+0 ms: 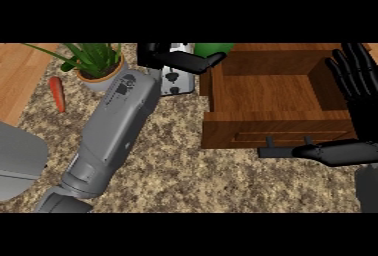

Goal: Pick up the cup, place it into the drawer and close the drawer

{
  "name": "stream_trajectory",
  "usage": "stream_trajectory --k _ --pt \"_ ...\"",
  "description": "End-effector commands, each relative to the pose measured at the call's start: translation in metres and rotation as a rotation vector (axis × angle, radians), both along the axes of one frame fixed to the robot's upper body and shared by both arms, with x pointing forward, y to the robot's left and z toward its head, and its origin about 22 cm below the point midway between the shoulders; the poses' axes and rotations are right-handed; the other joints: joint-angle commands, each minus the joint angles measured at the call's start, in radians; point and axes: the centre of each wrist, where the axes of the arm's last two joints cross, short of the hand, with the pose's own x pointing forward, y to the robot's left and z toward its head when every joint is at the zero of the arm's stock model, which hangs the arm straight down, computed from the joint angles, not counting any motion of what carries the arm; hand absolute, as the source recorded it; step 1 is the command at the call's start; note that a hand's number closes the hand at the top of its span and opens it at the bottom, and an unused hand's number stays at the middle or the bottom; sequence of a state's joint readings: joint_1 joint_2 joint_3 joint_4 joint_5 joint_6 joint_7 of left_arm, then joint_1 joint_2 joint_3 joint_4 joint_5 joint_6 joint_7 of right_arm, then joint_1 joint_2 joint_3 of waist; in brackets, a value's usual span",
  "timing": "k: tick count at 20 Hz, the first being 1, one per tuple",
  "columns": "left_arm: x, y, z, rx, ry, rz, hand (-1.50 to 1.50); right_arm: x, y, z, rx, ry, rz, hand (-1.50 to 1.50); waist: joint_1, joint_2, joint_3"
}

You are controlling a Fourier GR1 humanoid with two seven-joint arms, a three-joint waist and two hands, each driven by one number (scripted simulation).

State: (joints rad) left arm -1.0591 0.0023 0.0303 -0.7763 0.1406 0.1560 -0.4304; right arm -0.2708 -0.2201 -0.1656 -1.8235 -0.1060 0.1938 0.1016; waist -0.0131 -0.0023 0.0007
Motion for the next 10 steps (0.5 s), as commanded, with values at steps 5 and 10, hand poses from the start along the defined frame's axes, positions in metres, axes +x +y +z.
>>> stream_trajectory --k 5,10 --pt "0.010 -0.047 0.029 0.130 0.140 0.067 1.50 0.000 0.012 -0.016 0.015 -0.014 0.029 -1.50 -0.047 0.014 0.001" --pt "0.015 -0.050 0.014 0.201 0.227 0.133 1.50 0.004 0.012 0.005 0.030 -0.042 0.054 -1.50 -0.081 0.022 0.001"
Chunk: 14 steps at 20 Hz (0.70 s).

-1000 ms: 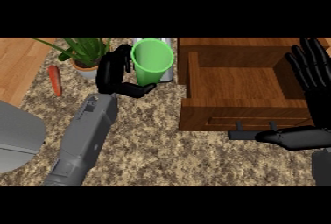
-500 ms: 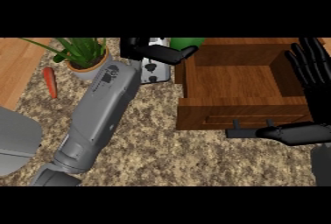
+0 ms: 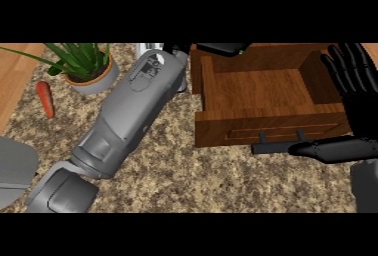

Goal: Pick up the cup, place it into the drawer and close the drawer

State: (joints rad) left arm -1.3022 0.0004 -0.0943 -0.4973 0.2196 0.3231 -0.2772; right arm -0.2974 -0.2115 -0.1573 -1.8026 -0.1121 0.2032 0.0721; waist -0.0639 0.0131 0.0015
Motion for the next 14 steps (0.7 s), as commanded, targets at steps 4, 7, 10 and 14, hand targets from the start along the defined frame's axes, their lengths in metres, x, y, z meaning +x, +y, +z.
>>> stream_trajectory --k 4,7,10,14 --pt "0.004 -0.006 -0.016 0.146 0.118 0.017 1.50 0.000 0.012 0.015 -0.004 -0.022 0.050 -1.50 -0.061 0.014 0.000" --pt "0.003 -0.003 -0.031 0.219 0.179 -0.041 1.50 0.014 0.019 0.012 -0.005 -0.032 0.075 -1.50 -0.073 0.022 0.001" --pt "0.001 0.005 -0.051 0.243 0.197 -0.021 1.50 0.013 0.019 0.025 -0.007 -0.045 0.101 -1.50 -0.115 0.033 0.001" --pt "-0.002 0.007 -0.060 0.258 0.192 -0.058 -1.50 0.015 0.030 0.018 0.010 -0.060 0.136 -1.50 -0.136 0.041 0.001"
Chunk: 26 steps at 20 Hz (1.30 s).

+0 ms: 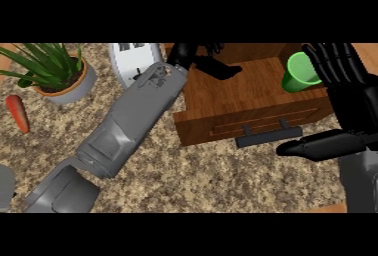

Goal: Pick up the cup, place it into the drawer and close the drawer

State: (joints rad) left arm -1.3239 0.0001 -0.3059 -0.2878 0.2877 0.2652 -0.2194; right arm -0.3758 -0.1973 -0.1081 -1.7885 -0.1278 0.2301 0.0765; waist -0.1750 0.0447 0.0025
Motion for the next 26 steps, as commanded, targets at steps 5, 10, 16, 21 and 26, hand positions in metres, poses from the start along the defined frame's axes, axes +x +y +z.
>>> stream_trajectory --k 5,10,16,21,26 --pt "-0.006 0.005 -0.016 -0.163 0.002 -0.011 -1.50 0.006 0.028 0.001 0.026 0.009 0.217 -1.50 -0.036 0.011 -0.002" --pt "-0.007 0.001 -0.004 -0.350 -0.059 -0.059 -1.50 0.005 0.046 0.000 -0.034 0.035 0.485 1.50 -0.032 0.006 -0.003" --pt "-0.005 0.002 -0.001 -0.434 -0.108 0.027 -1.50 -0.009 0.034 -0.012 -0.383 0.186 0.576 1.50 0.015 -0.016 -0.003" --pt "-0.005 -0.005 0.012 -0.446 -0.106 0.054 -1.50 -0.010 0.023 -0.022 -0.582 0.256 0.463 -1.50 0.077 -0.028 -0.002" --pt "-0.005 0.009 -0.013 -0.484 -0.109 0.045 -1.50 -0.011 0.025 -0.051 -0.760 0.227 0.291 -1.50 0.141 -0.028 -0.001"
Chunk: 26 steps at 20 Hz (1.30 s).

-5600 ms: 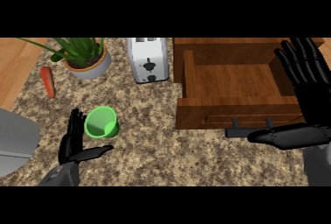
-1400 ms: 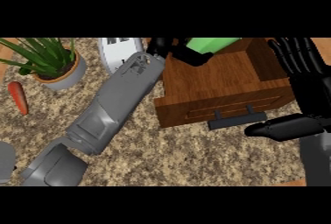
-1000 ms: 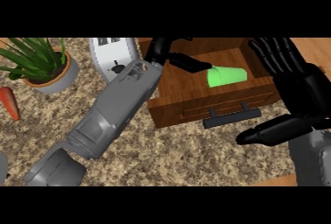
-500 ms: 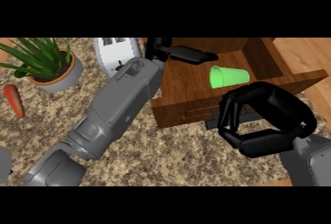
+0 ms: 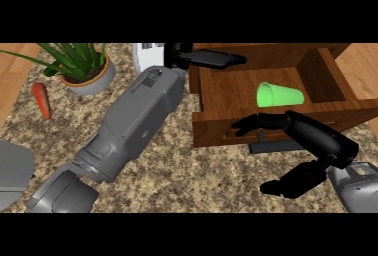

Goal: Pick up the cup, place it into the drawer and close the drawer

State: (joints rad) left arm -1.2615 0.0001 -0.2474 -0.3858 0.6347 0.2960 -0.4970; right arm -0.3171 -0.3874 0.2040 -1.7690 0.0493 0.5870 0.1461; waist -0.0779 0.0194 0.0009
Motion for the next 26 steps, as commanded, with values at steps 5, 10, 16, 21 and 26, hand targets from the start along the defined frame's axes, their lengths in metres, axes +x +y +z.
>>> stream_trajectory --k 5,10,16,21,26 --pt "-0.006 0.019 -0.030 -0.085 0.002 -0.016 -1.50 0.002 0.006 -0.089 -0.226 0.027 -0.111 -1.50 0.090 -0.014 0.000" --pt "-0.002 0.048 -0.032 -0.105 -0.016 -0.010 -1.50 0.044 0.015 -0.124 -0.334 0.063 -0.091 -1.50 0.128 -0.008 0.001" --pt "-0.014 0.064 -0.052 -0.127 -0.010 -0.014 -1.50 0.083 -0.010 -0.142 -0.319 0.064 -0.198 1.50 0.178 -0.004 0.003" --pt "-0.011 0.092 -0.040 -0.134 -0.021 -0.029 -1.50 0.112 -0.017 -0.126 -0.219 -0.023 -0.260 1.50 0.198 0.001 0.003" --pt "-0.024 0.102 -0.064 -0.138 0.012 -0.043 -1.50 0.142 -0.045 -0.080 -0.131 -0.105 -0.392 1.50 0.235 0.007 0.005"
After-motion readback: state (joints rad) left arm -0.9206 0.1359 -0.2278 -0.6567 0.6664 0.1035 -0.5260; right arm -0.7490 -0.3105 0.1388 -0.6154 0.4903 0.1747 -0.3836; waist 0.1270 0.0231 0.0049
